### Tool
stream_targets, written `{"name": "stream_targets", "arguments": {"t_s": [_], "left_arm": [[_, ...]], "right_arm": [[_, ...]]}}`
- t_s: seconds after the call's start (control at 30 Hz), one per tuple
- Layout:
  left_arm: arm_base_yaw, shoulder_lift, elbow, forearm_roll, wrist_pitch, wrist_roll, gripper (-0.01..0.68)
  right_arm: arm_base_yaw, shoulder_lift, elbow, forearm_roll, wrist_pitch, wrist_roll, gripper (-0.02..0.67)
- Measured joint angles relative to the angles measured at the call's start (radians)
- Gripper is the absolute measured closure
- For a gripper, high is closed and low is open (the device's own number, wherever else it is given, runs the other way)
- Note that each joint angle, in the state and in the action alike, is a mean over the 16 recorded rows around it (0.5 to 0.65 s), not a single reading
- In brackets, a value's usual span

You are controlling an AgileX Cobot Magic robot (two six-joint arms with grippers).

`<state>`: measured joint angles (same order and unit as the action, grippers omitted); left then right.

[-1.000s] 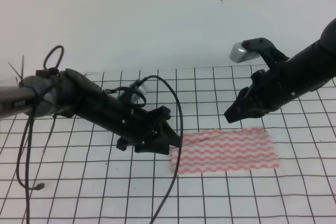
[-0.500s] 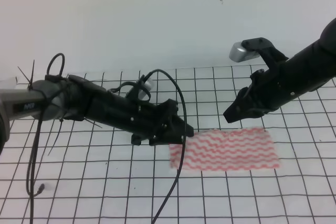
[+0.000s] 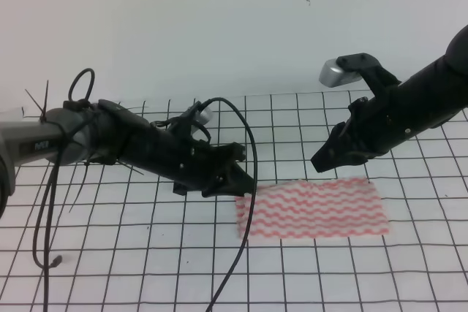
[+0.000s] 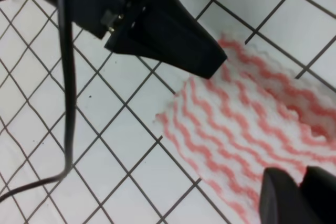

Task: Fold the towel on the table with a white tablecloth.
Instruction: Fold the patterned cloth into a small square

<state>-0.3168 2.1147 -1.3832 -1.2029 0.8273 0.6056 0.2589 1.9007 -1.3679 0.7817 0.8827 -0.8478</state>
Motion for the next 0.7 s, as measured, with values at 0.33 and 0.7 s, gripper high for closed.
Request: {"name": "stream_targets", "arguments": {"t_s": [0.33, 0.7], "left_arm": [[0.000, 0.000, -0.001, 0.052, -0.071, 0.014, 0.668], [0.000, -0.002, -0.001, 0.059, -0.121, 0.055, 0.668]], "right_arm": [[0.000, -0.001, 0.000, 0.001, 0.001, -0.002, 0.557], [0.000, -0.001, 0.000, -0.002, 0.002, -0.001, 0.557]]}}
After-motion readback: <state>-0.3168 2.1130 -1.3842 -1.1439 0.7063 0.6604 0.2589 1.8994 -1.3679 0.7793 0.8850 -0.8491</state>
